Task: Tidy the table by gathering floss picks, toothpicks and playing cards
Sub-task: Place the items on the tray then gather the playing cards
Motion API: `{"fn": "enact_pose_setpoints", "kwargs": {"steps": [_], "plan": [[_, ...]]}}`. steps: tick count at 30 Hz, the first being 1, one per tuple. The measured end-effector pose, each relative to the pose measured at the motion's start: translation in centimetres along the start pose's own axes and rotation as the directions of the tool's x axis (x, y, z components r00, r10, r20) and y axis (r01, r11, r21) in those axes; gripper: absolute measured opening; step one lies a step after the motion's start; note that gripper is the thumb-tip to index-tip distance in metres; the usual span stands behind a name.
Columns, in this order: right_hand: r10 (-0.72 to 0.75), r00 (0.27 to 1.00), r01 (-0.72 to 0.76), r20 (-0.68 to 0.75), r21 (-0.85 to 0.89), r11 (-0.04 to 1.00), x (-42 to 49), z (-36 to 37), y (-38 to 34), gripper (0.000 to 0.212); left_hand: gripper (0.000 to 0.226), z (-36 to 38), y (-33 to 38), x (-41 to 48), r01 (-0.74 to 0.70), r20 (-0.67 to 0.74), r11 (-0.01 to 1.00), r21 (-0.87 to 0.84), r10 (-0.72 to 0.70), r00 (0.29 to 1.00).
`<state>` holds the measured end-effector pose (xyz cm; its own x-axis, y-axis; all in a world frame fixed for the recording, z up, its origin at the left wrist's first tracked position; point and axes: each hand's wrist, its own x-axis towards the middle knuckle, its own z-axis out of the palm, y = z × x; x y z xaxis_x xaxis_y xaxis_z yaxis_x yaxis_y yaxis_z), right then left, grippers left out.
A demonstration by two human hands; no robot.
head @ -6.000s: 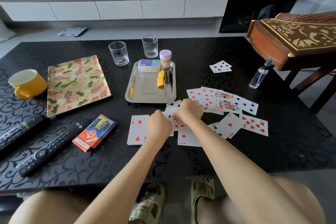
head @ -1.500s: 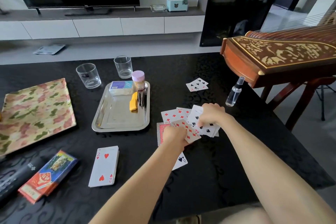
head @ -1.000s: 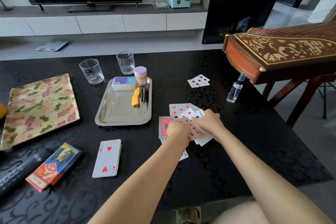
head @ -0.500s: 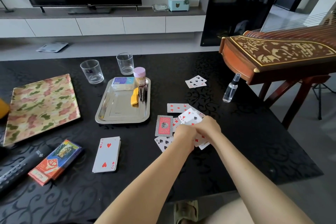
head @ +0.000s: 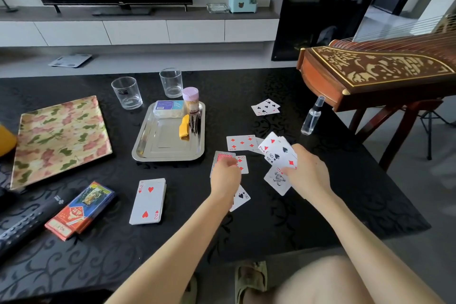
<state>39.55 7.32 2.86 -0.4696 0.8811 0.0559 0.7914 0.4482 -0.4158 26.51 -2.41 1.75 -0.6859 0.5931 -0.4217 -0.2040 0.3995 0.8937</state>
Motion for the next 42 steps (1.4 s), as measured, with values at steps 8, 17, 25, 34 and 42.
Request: {"fn": "enact_pose_setpoints", "kwargs": {"steps": [8,17,25,34,42], "plan": [[-0.344,0.939,0.331,-0.017,-0.23,0.915,-3.8,2.4,0.9,0.029,0.02,2.1,-1.9,-1.6,-0.241,0.279,0.965,-0.1,0.26,0.925],[-0.274,0.961,0.275,-0.031,0.019,0.961,-3.4,2.2,2.1,0.016,0.043,5.2,-3.3,-1.2,-0.313,0.255,0.949,-0.039,0.312,0.915],[-0.163,0.978,0.164,-0.13,-0.001,0.986,-2.7,2.1,2.9,0.017,0.024,7.2,-4.7,-1.7,-0.332,0.315,0.935,-0.12,0.353,0.881],[-0.256,0.966,0.259,0.041,-0.192,0.947,-3.3,0.5,4.3,0.032,0.018,8.0,-5.4,-1.2,-0.396,0.24,0.917,-0.055,0.397,0.886],[-0.126,0.981,0.099,0.149,0.178,0.979,-3.9,-1.6,8.3,0.038,0.021,8.3,-5.5,-1.2,-0.403,0.234,0.915,-0.031,0.398,0.887]]}}
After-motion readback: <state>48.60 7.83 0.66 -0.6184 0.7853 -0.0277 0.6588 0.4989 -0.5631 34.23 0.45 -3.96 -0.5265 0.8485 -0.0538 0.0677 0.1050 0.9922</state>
